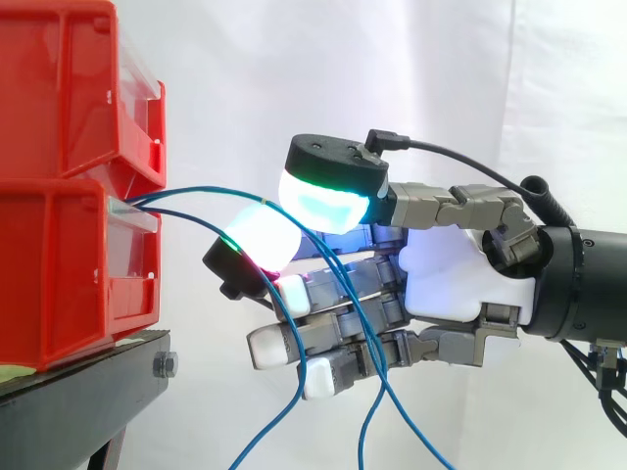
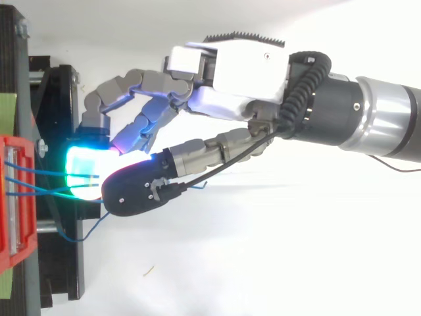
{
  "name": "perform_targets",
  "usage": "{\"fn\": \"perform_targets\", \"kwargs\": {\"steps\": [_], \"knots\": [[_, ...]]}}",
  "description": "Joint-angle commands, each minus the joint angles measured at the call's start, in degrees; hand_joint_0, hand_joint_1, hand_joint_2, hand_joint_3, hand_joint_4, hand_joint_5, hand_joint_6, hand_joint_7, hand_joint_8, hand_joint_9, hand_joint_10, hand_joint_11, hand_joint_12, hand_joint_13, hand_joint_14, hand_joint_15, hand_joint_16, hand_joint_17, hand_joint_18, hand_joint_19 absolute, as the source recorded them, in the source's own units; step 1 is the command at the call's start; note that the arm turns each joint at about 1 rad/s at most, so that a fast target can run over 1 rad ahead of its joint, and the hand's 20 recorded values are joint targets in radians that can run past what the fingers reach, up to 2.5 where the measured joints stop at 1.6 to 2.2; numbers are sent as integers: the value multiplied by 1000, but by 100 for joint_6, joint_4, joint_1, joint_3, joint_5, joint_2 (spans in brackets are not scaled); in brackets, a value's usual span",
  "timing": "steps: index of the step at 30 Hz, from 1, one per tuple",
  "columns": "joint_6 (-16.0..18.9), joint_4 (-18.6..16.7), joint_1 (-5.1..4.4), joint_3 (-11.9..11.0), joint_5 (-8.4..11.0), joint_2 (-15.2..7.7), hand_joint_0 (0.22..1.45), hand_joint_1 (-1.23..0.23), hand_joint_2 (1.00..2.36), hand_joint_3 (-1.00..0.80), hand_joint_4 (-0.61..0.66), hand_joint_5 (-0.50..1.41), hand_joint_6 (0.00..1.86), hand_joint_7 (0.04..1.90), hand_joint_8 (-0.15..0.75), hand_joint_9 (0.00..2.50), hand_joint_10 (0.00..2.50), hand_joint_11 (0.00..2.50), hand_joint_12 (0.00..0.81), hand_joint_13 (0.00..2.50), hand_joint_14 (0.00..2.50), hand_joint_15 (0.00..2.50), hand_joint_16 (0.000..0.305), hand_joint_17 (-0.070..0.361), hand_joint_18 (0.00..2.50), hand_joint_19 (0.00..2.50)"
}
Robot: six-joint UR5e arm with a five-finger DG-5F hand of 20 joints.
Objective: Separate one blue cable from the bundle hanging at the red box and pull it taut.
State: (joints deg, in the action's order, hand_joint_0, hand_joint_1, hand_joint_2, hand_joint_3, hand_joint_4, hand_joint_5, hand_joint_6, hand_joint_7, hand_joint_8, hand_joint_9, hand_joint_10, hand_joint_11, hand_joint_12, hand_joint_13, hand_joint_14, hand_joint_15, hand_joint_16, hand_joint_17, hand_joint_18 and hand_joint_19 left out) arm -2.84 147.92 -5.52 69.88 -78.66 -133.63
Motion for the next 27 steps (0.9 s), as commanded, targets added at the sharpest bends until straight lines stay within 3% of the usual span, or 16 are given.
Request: {"fn": "perform_targets", "kwargs": {"steps": [1,9,20,27], "knots": [[2,0,7,-1,0,-6,692,-835,1017,-67,232,-223,891,1024,367,744,15,788,423,761,15,458,55,123,829,430],[-6,0,-2,-1,0,-6,760,-876,1019,-151,236,-227,913,1036,369,718,14,822,419,759,15,462,53,120,813,426],[-6,0,-2,8,0,-6,779,-941,1000,-490,212,-218,913,1024,363,724,16,826,412,763,17,452,52,117,831,389],[-6,0,-2,-1,0,-6,724,-887,1005,-448,211,-211,903,1097,365,762,17,801,412,792,17,463,52,117,853,408]]}}
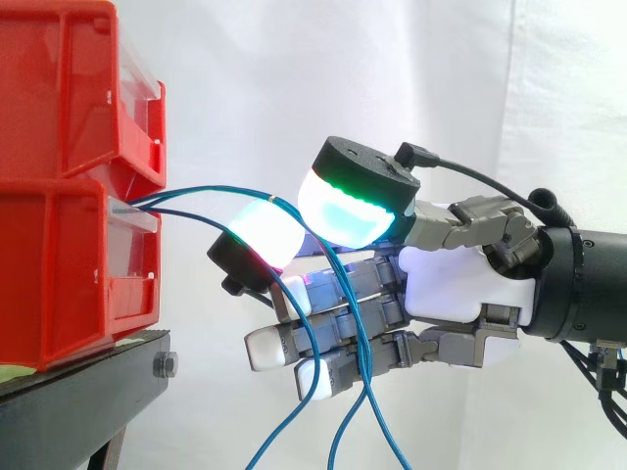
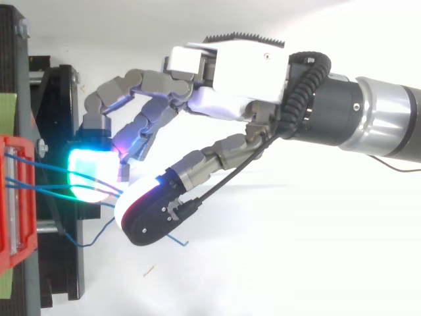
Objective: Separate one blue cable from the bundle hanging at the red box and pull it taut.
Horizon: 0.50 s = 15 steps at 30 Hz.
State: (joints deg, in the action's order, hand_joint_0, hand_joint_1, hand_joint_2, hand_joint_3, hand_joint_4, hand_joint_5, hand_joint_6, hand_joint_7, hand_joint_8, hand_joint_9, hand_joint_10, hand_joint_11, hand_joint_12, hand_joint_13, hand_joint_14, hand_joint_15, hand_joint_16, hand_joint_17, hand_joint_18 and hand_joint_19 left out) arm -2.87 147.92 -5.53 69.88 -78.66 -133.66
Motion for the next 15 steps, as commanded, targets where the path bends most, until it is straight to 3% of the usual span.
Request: {"fn": "perform_targets", "kwargs": {"steps": [1,7,15], "knots": [[-3,0,-1,-1,0,-2,714,-880,1004,-439,216,-210,900,1117,366,769,14,802,411,796,17,460,52,118,854,415],[5,0,-1,-1,0,7,641,-750,1008,-389,200,-199,839,1018,366,775,14,756,414,795,15,470,53,119,848,439],[-3,0,-1,8,0,7,628,-655,1010,-351,226,-145,685,1129,360,778,13,676,412,778,15,469,53,120,831,464]]}}
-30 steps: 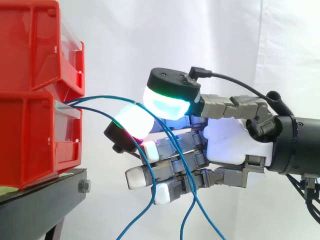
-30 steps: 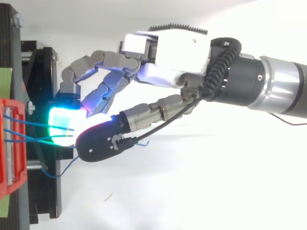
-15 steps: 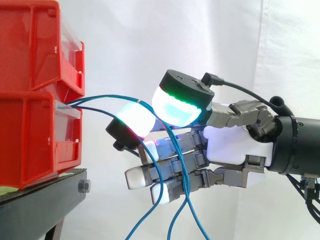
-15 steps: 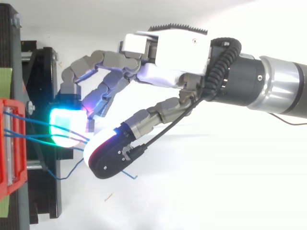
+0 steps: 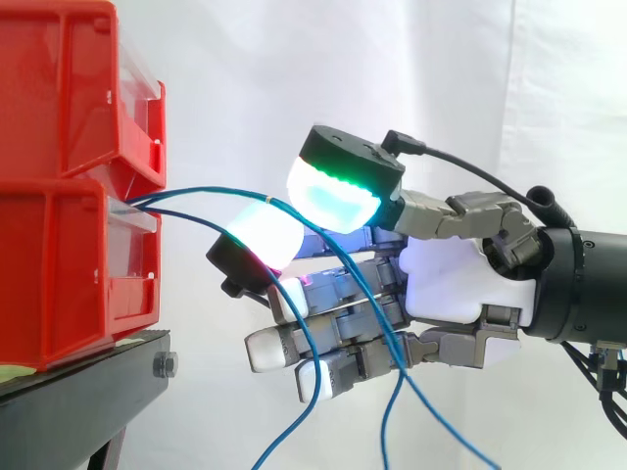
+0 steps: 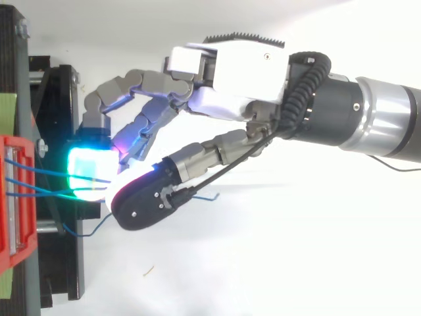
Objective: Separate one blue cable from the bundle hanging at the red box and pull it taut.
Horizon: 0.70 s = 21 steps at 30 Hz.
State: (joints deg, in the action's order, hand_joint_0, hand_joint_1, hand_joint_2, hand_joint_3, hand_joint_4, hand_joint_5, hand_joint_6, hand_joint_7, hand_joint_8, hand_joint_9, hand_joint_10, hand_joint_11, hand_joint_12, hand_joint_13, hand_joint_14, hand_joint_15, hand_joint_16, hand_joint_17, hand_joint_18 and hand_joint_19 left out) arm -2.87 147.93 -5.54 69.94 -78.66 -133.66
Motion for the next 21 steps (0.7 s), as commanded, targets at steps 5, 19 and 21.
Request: {"fn": "perform_targets", "kwargs": {"steps": [5,19,21], "knots": [[-3,7,-9,2,0,-2,646,-632,1015,-263,224,-116,579,1279,359,775,13,670,412,769,15,467,53,120,820,474],[6,-1,-18,2,0,-2,764,-866,1017,-239,262,-222,891,1029,364,731,14,779,414,770,17,469,52,118,820,437],[-3,-1,-18,2,0,-2,764,-887,1013,-317,263,-222,901,1038,367,732,16,792,414,772,15,466,52,118,830,434]]}}
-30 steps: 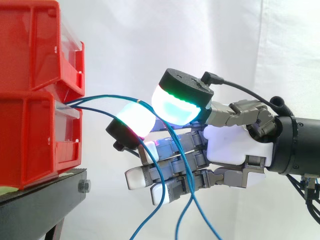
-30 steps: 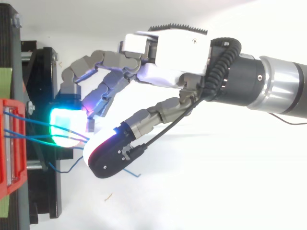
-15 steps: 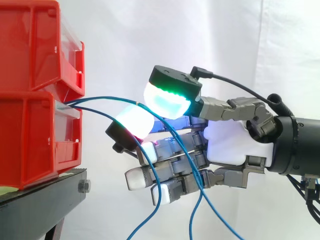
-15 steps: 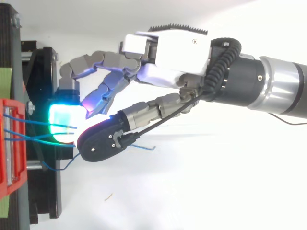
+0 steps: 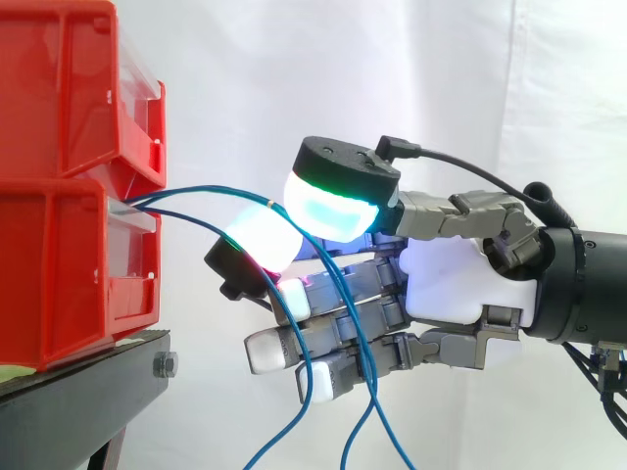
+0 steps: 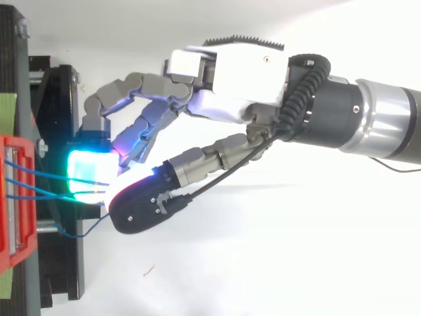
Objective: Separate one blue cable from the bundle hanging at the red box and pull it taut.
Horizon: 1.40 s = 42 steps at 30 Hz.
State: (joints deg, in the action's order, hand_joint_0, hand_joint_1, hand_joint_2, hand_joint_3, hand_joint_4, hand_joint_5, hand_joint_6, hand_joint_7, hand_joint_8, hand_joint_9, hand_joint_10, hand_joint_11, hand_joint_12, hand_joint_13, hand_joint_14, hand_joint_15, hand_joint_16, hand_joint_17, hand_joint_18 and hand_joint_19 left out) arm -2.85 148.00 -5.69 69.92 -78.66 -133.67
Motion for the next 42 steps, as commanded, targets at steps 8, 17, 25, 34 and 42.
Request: {"fn": "perform_targets", "kwargs": {"steps": [8,17,25,34,42], "knots": [[-5,1,-2,4,0,-1,672,-832,1000,-500,214,-197,903,1078,371,779,17,785,407,782,17,471,52,118,849,438],[-5,-8,-11,4,18,-1,616,-667,1005,-442,212,-167,814,1093,372,795,17,713,414,786,15,472,53,120,844,469],[-23,-8,-11,4,18,-1,613,-663,1015,-256,172,-160,785,1142,380,789,17,711,417,778,15,476,54,121,842,471],[-14,-8,-11,4,18,-1,670,-795,1017,-231,222,-206,857,1056,375,737,18,742,423,758,15,465,54,122,835,460],[-23,-8,-11,-5,18,-1,745,-877,1009,-384,219,-212,882,1022,369,724,16,750,419,754,17,462,53,118,832,438]]}}
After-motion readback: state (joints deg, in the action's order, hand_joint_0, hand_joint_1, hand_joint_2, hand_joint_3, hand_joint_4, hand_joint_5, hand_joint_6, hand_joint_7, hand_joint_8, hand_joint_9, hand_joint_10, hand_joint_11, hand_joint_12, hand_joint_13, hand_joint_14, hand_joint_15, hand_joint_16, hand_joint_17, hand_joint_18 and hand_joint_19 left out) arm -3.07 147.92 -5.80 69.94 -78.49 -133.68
